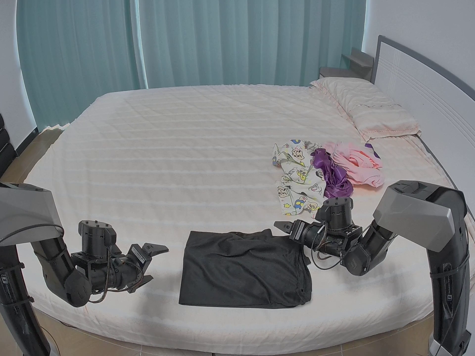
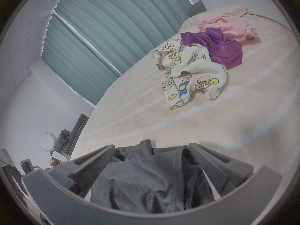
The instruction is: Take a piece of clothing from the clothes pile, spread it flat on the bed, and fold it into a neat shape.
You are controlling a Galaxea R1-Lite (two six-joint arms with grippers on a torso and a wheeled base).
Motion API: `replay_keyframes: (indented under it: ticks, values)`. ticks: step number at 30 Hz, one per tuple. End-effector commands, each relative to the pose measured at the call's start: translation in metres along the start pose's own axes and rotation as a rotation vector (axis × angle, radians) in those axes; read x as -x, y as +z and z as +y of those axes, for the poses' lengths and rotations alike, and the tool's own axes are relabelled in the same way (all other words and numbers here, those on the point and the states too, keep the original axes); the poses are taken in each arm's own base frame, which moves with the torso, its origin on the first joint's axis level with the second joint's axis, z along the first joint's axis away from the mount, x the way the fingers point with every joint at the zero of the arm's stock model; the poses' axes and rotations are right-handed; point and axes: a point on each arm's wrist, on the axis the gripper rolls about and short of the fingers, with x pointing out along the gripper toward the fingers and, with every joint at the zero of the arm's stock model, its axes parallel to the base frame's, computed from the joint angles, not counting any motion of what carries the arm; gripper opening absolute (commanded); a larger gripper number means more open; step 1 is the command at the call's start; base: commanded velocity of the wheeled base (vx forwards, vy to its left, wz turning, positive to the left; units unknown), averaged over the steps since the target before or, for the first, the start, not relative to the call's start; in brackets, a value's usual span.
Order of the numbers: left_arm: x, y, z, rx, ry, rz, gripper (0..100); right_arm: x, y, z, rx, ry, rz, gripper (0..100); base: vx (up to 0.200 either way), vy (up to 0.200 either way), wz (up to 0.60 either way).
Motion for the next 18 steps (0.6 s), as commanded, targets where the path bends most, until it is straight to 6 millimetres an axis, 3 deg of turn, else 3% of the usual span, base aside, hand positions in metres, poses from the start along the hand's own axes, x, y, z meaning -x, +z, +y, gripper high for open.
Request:
replay_keyframes:
  ticks: [1,11,12,18]
  values:
    - [-0.0008,0.0000,0.0003,0.001,0.002,-0.001,100,-0.0037,-0.0062,-0.0013,0.006,-0.006,0.018,100,0.000,0.000,0.00]
    - [-0.0017,-0.0001,0.0010,0.000,0.000,-0.002,100,-0.0081,-0.0087,-0.0019,0.007,-0.012,0.033,100,0.000,0.000,0.00]
    - [-0.0017,0.0003,0.0002,-0.002,-0.008,-0.007,100,-0.0087,-0.0111,-0.0030,0.007,-0.031,0.060,0,0.000,0.000,0.00]
    - [-0.0018,0.0001,0.0007,-0.002,-0.007,-0.006,100,-0.0113,-0.0074,-0.0054,0.002,-0.049,0.065,0,0.000,0.000,0.00]
